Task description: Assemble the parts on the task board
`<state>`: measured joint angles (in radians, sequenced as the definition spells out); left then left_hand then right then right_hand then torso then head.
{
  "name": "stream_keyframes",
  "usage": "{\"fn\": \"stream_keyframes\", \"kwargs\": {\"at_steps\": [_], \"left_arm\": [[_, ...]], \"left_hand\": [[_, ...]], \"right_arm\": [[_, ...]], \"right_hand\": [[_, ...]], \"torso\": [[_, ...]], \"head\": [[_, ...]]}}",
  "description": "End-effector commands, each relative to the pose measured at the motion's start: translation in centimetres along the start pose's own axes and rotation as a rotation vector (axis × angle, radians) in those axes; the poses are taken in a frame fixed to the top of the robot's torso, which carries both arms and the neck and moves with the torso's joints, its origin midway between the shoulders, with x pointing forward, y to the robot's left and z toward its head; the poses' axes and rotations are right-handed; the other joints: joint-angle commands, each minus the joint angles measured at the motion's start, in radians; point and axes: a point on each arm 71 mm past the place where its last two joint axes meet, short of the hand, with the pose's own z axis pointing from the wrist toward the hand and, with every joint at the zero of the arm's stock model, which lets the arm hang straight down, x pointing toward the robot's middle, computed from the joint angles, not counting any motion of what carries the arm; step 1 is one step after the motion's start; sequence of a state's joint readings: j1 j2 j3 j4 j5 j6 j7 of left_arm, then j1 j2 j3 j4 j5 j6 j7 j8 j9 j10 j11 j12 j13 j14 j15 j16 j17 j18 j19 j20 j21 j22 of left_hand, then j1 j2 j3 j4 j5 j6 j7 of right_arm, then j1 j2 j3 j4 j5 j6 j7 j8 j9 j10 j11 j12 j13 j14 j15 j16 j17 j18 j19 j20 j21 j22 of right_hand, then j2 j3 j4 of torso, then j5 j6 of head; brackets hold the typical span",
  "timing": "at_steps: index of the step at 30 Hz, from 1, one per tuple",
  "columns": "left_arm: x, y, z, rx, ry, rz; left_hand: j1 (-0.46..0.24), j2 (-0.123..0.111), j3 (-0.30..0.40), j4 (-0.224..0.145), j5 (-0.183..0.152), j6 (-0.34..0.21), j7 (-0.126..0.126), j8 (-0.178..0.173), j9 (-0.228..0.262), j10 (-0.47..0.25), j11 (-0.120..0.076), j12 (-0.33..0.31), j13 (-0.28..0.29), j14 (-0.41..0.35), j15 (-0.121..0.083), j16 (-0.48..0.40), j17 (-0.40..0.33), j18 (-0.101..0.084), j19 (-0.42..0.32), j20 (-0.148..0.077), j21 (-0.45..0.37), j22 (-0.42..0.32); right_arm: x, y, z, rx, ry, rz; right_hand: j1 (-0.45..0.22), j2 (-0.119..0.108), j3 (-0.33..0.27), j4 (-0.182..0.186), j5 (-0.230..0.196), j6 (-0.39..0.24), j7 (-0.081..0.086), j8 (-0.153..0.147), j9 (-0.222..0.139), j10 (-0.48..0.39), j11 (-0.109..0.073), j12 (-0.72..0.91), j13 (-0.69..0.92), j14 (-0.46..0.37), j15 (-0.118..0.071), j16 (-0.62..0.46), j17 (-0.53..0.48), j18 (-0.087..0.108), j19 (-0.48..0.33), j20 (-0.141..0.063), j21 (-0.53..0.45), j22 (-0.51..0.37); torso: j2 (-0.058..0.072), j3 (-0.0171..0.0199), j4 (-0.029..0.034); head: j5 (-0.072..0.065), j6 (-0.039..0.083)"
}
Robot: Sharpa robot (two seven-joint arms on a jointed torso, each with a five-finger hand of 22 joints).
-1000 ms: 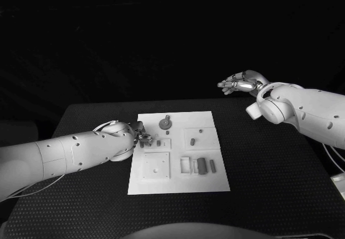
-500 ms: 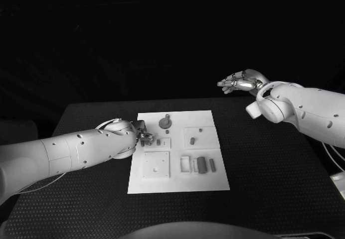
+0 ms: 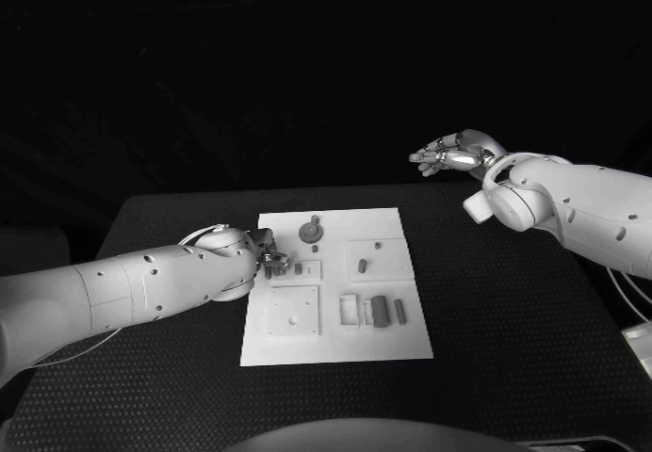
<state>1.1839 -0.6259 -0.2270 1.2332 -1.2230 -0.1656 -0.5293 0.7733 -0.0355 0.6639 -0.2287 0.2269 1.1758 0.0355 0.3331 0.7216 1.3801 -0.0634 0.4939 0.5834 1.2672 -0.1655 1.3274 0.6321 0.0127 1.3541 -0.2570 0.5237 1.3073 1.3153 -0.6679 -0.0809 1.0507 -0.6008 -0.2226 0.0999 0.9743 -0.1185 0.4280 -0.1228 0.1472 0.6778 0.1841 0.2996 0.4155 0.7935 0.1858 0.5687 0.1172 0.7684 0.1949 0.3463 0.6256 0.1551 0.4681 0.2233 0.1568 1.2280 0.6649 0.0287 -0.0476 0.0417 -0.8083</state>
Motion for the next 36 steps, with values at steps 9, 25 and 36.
{"fn": "stream_keyframes", "kwargs": {"at_steps": [9, 25, 36], "left_arm": [[0.5, 0.0, -0.1, 0.004, 0.009, -0.024], [-0.1, 0.7, -0.2, 0.001, -0.05, -0.066], [-1.4, 0.4, -0.3, 0.072, -0.112, -0.183]], "left_hand": [[-0.025, -0.145, 0.011, 0.11, -0.161, -0.106, 0.031, -0.028, -0.013, -0.06, 0.02, 0.027, 0.008, -0.047, 0.013, 0.002, -0.033, 0.023, -0.049, 0.005, -0.024, 0.018], [-0.014, -0.179, 0.005, 0.162, -0.176, -0.202, 0.053, -0.047, -0.016, -0.08, 0.039, 0.056, 0.019, -0.051, 0.031, 0.013, -0.05, 0.04, -0.048, 0.023, -0.028, 0.019], [0.001, -0.195, -0.003, 0.178, -0.176, -0.218, 0.061, -0.03, -0.007, -0.123, 0.049, 0.046, 0.01, -0.087, 0.041, -0.001, -0.07, 0.039, -0.084, 0.035, -0.048, 0.016]], "right_arm": [[0.0, 0.1, 0.0, -0.01, 0.008, -0.001], [-0.1, 0.0, 0.0, -0.009, 0.005, -0.001], [-0.1, 0.0, 0.0, -0.009, 0.004, -0.001]], "right_hand": [[0.0, -0.001, -0.005, 0.004, 0.0, -0.007, 0.06, 0.005, -0.002, -0.008, 0.002, 0.005, -0.001, -0.008, 0.0, -0.003, 0.002, -0.007, -0.009, 0.0, -0.005, 0.002], [-0.001, -0.001, -0.005, 0.006, 0.0, -0.008, 0.06, 0.004, -0.003, -0.008, 0.002, 0.005, -0.001, -0.008, 0.001, -0.004, 0.002, -0.007, -0.009, 0.001, -0.007, 0.004], [-0.001, -0.001, -0.005, 0.006, 0.001, -0.008, 0.06, 0.004, -0.003, -0.008, 0.002, 0.005, -0.002, -0.008, 0.0, -0.004, 0.002, -0.007, -0.008, 0.0, -0.007, 0.005]], "torso": [[0.0, 0.0, 0.0004], [0.0, -0.0005, 0.0003], [0.0, 0.0003, 0.0001]], "head": [[-0.002, 0.0], [-0.004, 0.004], [-0.006, 0.009]]}}
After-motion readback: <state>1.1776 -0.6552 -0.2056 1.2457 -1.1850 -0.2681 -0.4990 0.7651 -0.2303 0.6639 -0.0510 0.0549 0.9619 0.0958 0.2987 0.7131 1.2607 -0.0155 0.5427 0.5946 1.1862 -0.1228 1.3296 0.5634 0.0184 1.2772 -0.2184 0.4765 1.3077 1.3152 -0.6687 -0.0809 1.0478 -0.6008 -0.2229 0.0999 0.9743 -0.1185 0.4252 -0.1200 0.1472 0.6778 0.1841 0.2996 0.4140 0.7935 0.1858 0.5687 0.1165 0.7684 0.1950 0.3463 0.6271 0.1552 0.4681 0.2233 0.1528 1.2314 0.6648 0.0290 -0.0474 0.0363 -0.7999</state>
